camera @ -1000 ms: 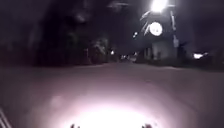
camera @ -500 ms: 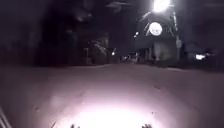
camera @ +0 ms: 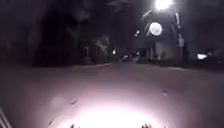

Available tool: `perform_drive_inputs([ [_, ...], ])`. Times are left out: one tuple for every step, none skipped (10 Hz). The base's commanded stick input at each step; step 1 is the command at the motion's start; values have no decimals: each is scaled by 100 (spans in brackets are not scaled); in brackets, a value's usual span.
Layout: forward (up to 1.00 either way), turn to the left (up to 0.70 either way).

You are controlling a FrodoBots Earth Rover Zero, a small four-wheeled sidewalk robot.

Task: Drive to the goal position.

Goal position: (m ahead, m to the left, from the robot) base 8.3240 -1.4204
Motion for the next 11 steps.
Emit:
perform_drive_inputs([
  [70, 0],
  [70, 0],
  [70, 0],
  [70, 0],
  [70, 0],
  [70, 0],
  [70, 0],
  [70, 0],
  [70, 0],
  [70, 0],
  [70, 0],
])
